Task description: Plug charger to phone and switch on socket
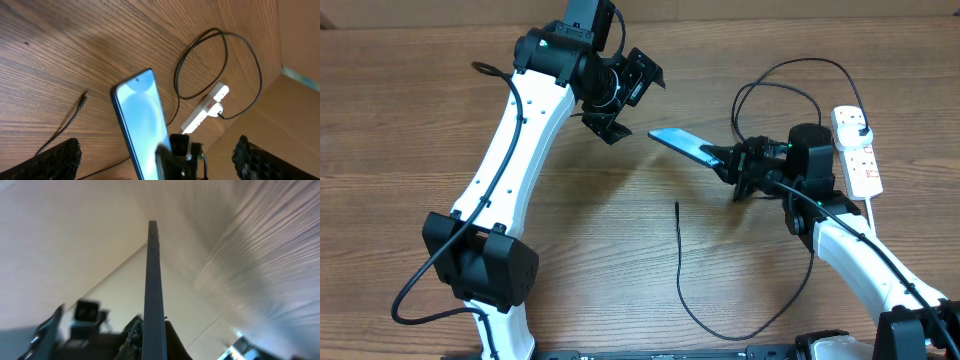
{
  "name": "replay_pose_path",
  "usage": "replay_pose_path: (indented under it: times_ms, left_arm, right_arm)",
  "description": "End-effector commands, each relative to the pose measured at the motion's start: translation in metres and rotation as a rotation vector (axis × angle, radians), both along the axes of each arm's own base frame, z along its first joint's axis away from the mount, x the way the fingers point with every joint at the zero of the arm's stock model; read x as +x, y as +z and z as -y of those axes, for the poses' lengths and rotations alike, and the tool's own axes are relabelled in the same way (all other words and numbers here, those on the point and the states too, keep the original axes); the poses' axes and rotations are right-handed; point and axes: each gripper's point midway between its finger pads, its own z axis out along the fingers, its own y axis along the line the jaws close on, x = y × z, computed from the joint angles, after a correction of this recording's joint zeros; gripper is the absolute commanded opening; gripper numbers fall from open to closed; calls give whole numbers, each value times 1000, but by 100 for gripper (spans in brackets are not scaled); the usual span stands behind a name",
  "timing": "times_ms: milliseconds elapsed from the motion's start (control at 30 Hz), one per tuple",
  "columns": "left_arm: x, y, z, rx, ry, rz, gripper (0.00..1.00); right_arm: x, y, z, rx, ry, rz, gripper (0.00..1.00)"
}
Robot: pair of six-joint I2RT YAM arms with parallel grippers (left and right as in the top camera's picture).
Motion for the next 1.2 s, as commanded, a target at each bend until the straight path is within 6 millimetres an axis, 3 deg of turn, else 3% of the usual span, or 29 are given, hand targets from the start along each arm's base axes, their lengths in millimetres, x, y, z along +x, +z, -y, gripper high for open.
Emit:
replay_pose_path:
  times_ms: [0,367,567,1167]
  left_arm:
    - [2,8,0,-1,39,9,100]
    - [17,16,7,-32,68,68,100]
    - [22,22,17,-57,70,100,100]
    - [11,20,50,1,66,144,100]
  right_arm:
    - [-2,29,-12,136,39,-36,4]
    - [17,85,-10,257,-11,149,4]
    - [24,86,-6,272,-66,127,4]
    - [33,85,2,264,-135,137,4]
